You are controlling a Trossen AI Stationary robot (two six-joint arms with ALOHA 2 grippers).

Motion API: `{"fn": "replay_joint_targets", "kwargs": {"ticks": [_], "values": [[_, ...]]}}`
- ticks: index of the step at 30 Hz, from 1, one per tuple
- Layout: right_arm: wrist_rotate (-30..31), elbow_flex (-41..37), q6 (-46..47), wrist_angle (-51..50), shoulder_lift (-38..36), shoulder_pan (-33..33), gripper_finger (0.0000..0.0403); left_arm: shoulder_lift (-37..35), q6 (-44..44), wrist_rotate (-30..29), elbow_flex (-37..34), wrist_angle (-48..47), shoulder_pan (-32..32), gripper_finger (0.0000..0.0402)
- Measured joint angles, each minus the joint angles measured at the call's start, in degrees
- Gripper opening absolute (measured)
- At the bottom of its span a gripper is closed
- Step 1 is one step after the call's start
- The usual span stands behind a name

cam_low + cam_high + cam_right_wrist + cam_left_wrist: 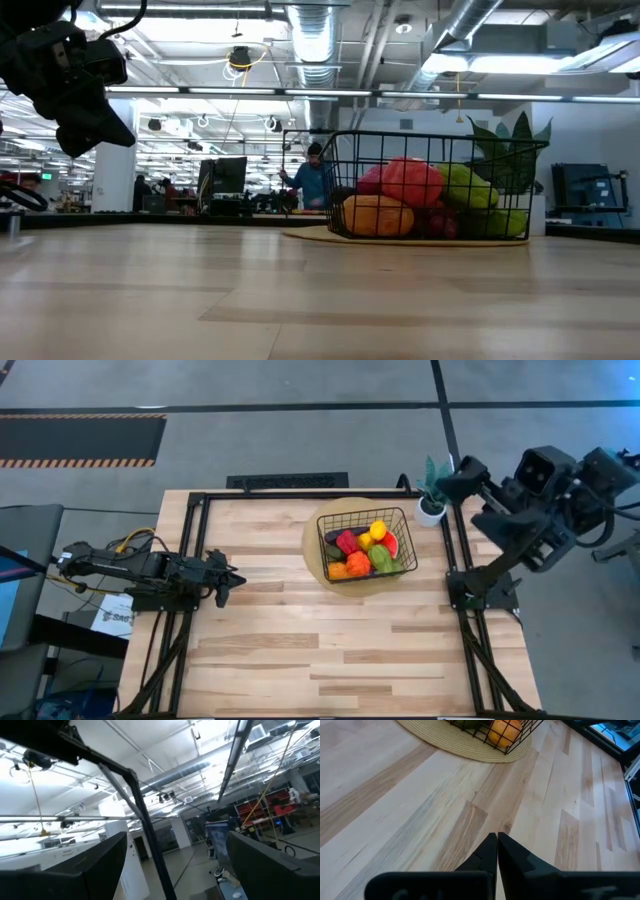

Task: Build produce basket
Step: Return to Home Position

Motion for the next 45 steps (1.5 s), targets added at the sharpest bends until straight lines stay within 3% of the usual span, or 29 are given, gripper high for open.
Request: {"fn": "replay_joint_targets", "kwargs": {"ticks": [10, 16, 20, 26, 33, 39, 42, 45], "values": [[2.1, 0.0, -4.2, -0.6, 1.7, -2.1, 0.0352, 0.0, 0.0, 0.0, 0.0, 0.0, 0.0, 0.0000], [-0.2, -0.1, -7.0, -1.2, 2.9, -4.0, 0.0333, 0.0, 0.0, 0.0, 0.0, -0.2, 0.0, 0.0000], [0.4, 0.0, -10.2, -5.4, 3.2, -4.1, 0.0259, 0.0, 0.0, 0.0, 0.0, -0.4, 0.0, 0.0000], [2.1, -0.1, -11.6, -20.6, 2.3, -4.1, 0.0029, 0.0, 0.0, 0.0, 0.0, -0.5, 0.0, 0.0000], [17.0, -0.5, -10.7, -32.5, -4.8, -1.1, 0.0006, 0.0, 0.0, 0.0, 0.0, -0.6, 0.0, 0.0000], [23.5, -11.8, -0.9, -42.9, -8.8, 3.0, 0.0003, 0.0, 0.0, 0.0, 0.0, -0.8, 0.0, 0.0000], [25.3, -23.1, 0.8, -38.2, -11.5, 5.0, 0.0002, 0.0, 0.0, 0.0, 0.0, -1.0, 0.0, 0.0000], [25.5, -36.7, 1.2, -26.8, -17.0, 6.3, 0.0002, 0.0, 0.0, 0.0, 0.0, -1.0, 0.0, 0.0000]]}}
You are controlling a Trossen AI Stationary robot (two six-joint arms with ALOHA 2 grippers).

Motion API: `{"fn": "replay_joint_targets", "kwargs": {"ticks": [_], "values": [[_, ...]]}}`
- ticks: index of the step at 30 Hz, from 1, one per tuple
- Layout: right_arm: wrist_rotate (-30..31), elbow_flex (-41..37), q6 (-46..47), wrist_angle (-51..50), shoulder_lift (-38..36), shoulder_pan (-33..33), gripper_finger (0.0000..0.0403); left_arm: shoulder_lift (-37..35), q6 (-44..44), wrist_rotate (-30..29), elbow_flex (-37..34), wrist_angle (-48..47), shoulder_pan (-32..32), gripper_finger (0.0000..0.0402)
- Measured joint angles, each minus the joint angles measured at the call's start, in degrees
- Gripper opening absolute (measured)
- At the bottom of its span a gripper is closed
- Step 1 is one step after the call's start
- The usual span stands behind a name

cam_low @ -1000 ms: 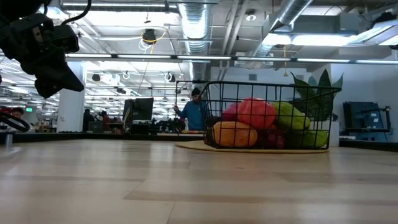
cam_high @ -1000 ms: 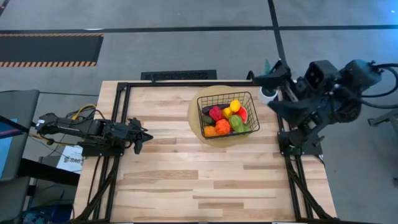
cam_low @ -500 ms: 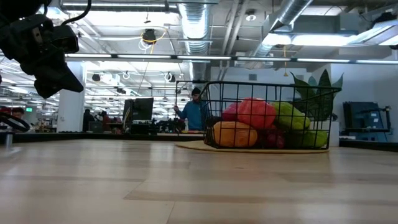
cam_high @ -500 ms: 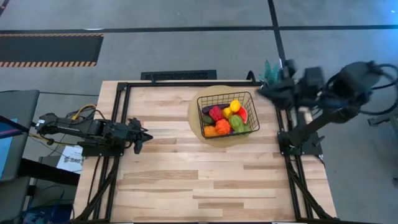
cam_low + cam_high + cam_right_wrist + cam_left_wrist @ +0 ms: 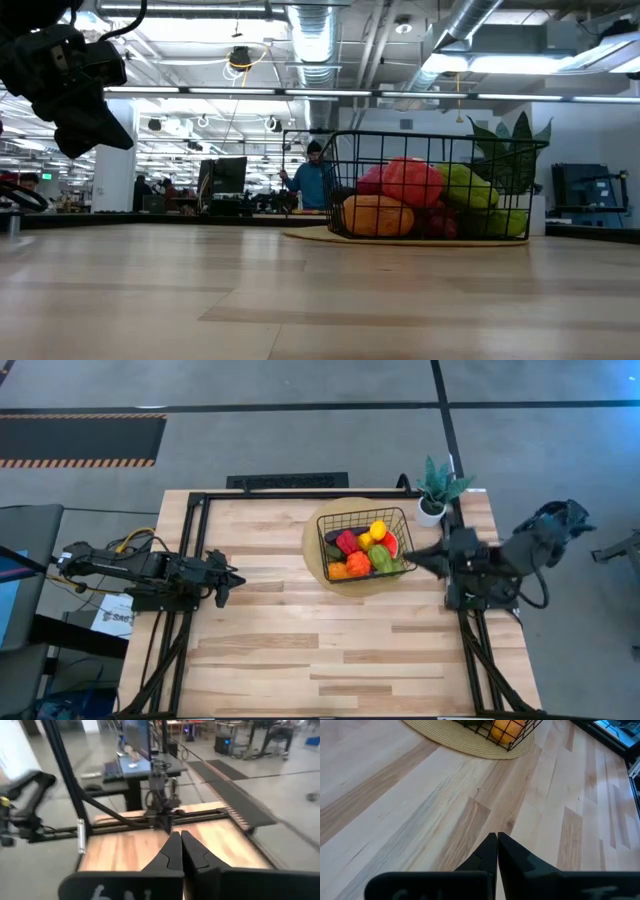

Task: Build produce basket
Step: Return to Home Position

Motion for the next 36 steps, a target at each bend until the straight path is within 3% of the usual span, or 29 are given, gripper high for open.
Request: {"fn": "replay_joint_targets", "kwargs": {"ticks": [7, 11, 20, 27, 32, 36], "values": [[0.0, -35.9, 0.5, 37.2, -14.7, 4.5, 0.0001, 0.0, 0.0, 0.0, 0.0, 0.0, 0.0, 0.0000], [-4.8, -49.8, -2.8, 55.2, -18.5, 7.5, 0.0001, 0.0, 0.0, 0.0, 0.0, 0.0, 0.0, 0.0000], [-7.1, -57.6, -2.0, 66.3, -10.7, 8.7, 0.0001, 0.0, 0.0, 0.0, 0.0, -0.2, 0.0, 0.0000], [-6.8, -70.0, -5.9, 94.6, -5.2, 8.7, 0.0000, 0.0, 0.0, 0.0, 0.0, -1.0, 0.0, 0.0000], [-2.8, -78.8, -15.0, 110.7, -9.0, 8.3, 0.0000, 0.0, 0.0, 0.0, 0.0, -1.2, 0.0, 0.0000], [-0.3, -81.1, -23.7, 111.2, -17.4, 8.3, 0.0000, 0.0, 0.0, 0.0, 0.0, -1.2, 0.0, 0.0000]]}}
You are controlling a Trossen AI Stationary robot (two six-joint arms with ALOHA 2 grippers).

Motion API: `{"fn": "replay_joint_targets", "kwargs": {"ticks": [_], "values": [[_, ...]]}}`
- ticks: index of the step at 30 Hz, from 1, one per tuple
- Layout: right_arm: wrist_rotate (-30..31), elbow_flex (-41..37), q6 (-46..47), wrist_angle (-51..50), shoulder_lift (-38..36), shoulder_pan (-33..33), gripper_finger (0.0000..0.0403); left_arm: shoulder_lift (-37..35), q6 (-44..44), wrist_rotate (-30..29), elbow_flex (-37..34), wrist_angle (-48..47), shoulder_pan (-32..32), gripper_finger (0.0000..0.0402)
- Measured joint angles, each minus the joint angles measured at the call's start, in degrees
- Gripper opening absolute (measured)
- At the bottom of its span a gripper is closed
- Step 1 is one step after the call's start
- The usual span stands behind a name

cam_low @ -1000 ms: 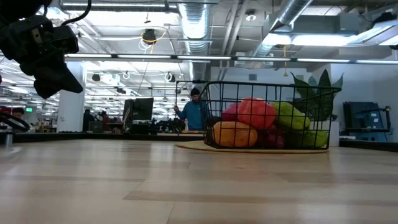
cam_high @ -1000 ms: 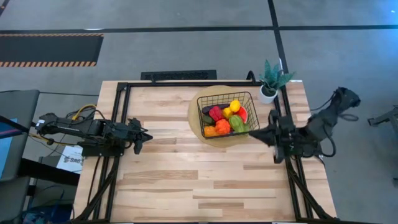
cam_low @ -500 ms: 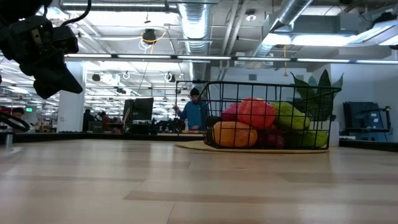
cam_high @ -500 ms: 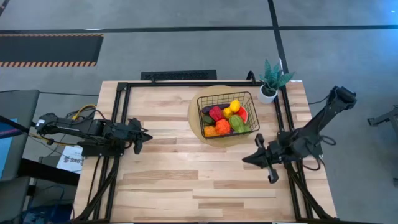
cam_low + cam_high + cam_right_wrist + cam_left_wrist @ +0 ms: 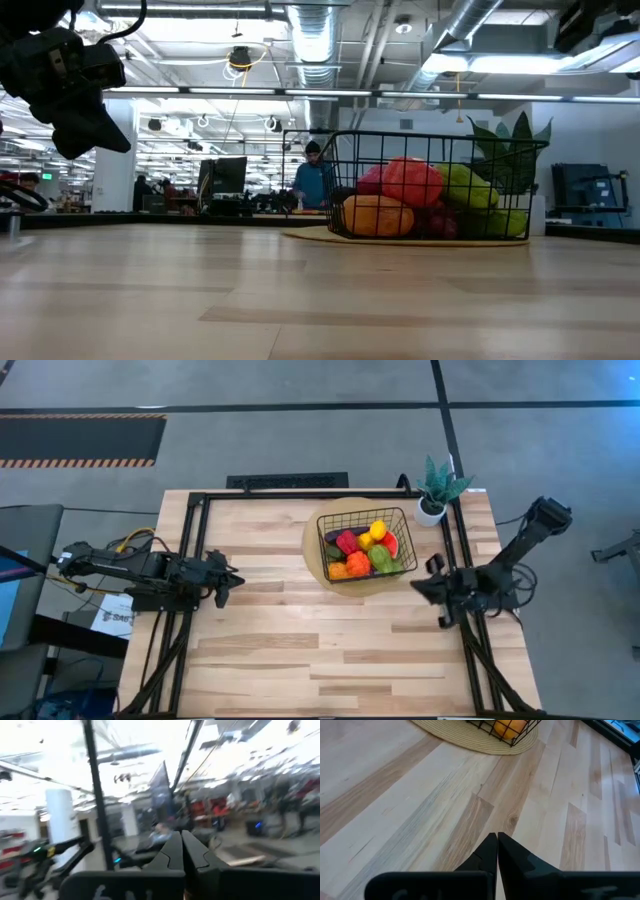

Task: Build produce basket
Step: Return to Home Position

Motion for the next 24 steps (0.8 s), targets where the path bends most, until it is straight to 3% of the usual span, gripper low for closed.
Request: {"fn": "replay_joint_targets", "kwargs": {"ticks": [5, 9, 13, 18, 24], "values": [[1.3, 1.1, -4.4, -14.7, -15.2, 0.0, 0.0000, 0.0, 0.0, 0.0, 0.0, -0.2, 0.0, 0.0000], [5.1, 4.6, -3.2, -35.9, -27.7, 0.0, 0.0000, 0.0, 0.0, 0.0, 0.0, -0.6, 0.0, 0.0000], [5.1, 10.5, 2.7, -57.7, -36.9, -0.1, 0.0000, 0.0, 0.0, 0.0, 0.0, -1.1, 0.0, 0.0000], [-2.6, 15.1, 14.9, -80.3, -39.0, -0.1, 0.0000, 0.0, 0.0, 0.0, 0.0, -1.1, 0.0, 0.0000], [-7.3, 13.1, 16.9, -78.3, -36.3, -0.4, 0.0000, 0.0, 0.0, 0.0, 0.0, -1.2, 0.0, 0.0000]]}}
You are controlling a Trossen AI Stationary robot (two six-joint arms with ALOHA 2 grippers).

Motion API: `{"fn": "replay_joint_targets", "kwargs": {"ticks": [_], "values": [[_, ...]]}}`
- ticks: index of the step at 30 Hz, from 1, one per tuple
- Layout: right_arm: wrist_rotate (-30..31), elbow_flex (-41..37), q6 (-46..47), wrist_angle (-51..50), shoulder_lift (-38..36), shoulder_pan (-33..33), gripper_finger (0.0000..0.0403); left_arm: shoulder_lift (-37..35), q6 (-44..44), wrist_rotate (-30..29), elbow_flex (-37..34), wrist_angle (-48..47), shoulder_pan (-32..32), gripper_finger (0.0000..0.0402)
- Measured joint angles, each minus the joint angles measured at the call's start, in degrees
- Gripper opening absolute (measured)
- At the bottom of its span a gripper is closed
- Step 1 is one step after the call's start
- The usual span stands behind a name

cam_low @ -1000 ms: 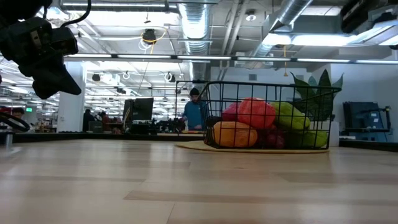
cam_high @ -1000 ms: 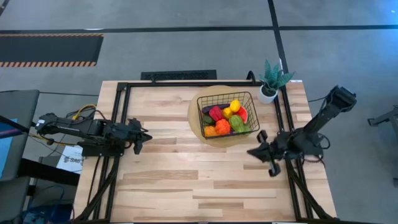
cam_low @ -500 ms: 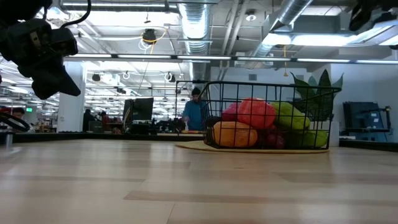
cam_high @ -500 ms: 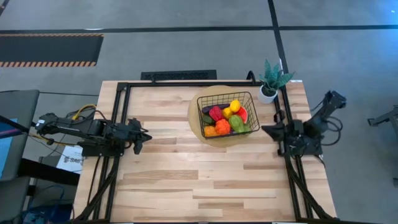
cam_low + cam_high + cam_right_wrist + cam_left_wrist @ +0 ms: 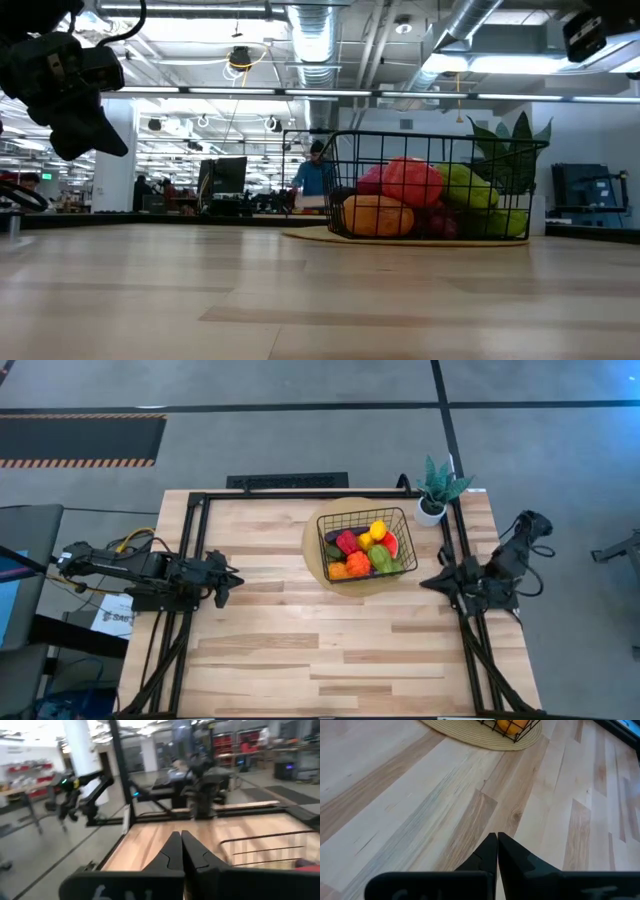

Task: Build produce basket
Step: Return to Home Position

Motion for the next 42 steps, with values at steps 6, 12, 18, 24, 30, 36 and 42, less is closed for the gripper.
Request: {"fn": "replay_joint_targets", "kwargs": {"ticks": [6, 12, 18, 24, 30, 36, 42], "values": [[-9.0, -6.2, -0.5, 8.8, 3.8, -3.2, 0.0000, 0.0, 0.0, 0.0, 0.0, 0.0, 0.0, 0.0000], [-23.2, -8.5, -1.2, 4.5, 1.1, -8.5, 0.0000, 0.0, 0.0, 0.0, 0.0, 0.0, 0.0, 0.0000], [-30.0, -8.5, -8.5, -1.0, -1.9, -13.9, 0.0000, 0.0, 0.0, 0.0, 0.0, 0.0, 0.0, 0.0000], [-30.5, -8.5, -13.9, -0.4, -4.2, -19.9, 0.0001, 0.0, 0.0, 0.0, 0.0, 0.0, 0.0, 0.0000], [-33.9, -11.9, -14.0, 4.7, -4.0, -27.5, 0.0001, 0.0, 0.0, 0.0, 0.0, 0.0, 0.0, 0.0000], [-34.6, -17.7, -15.7, 9.8, -4.1, -34.2, 0.0000, 0.0, 0.0, 0.0, 0.0, 0.0, 0.0, 0.0000], [-34.7, -17.7, -21.3, 9.0, -4.2, -39.7, 0.0000, 0.0, 0.0, 0.0, 0.0, 0.0, 0.0, 0.0000]]}}
